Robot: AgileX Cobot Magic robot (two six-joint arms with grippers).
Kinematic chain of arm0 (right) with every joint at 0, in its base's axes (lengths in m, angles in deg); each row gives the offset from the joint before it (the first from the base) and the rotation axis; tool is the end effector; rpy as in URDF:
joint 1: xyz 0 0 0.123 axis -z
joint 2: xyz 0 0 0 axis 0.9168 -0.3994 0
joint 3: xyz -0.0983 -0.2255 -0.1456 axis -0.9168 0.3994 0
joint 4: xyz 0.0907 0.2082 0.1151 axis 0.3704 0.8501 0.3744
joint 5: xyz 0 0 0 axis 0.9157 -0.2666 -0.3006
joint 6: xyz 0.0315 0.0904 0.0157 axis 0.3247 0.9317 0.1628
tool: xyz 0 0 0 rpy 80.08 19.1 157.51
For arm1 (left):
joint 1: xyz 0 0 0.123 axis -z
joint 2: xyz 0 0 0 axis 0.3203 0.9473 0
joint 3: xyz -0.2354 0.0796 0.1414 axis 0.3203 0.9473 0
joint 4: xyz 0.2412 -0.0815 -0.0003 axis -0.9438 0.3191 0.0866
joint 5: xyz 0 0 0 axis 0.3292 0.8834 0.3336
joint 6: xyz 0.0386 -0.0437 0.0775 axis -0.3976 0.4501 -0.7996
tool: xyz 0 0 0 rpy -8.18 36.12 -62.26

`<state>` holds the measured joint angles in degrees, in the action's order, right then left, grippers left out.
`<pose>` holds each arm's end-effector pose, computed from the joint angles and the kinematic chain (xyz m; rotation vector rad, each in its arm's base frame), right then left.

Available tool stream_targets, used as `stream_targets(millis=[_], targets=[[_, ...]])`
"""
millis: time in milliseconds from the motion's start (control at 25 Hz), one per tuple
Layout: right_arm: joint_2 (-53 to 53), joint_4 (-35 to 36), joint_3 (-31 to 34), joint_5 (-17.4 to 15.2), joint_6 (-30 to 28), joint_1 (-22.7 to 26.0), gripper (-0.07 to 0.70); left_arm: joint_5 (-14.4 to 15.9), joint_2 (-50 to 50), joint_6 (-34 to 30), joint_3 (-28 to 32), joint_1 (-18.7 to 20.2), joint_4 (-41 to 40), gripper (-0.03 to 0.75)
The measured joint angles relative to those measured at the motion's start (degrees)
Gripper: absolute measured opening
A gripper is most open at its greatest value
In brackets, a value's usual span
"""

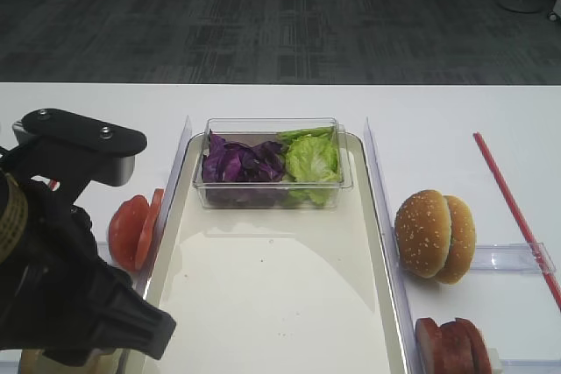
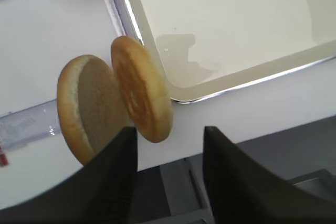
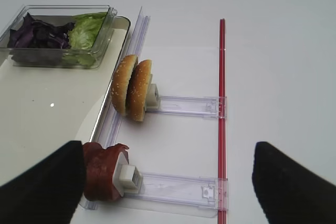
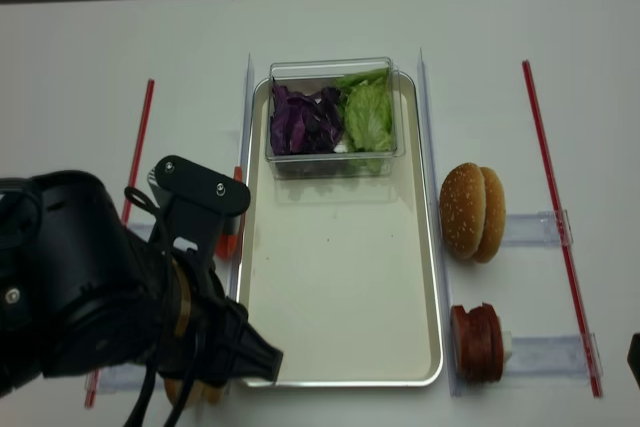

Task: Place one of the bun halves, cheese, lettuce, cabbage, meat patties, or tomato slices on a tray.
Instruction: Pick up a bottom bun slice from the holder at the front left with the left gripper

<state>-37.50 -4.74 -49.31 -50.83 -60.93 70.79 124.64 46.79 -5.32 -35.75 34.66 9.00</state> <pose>-0.0012 0.0216 0.2695 -0.0877 2.0762 0.1670 0.1345 -0.1546 0.2586 0.4463 2.8307 -0.0598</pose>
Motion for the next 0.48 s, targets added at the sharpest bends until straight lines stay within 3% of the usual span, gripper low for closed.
stream_targets(millis=[480], targets=[[0.0, 0.0, 0.0, 0.0, 0.0, 0.0, 0.657, 0.8, 8.4, 11.5, -0.7, 2.8, -3.2, 0.225]])
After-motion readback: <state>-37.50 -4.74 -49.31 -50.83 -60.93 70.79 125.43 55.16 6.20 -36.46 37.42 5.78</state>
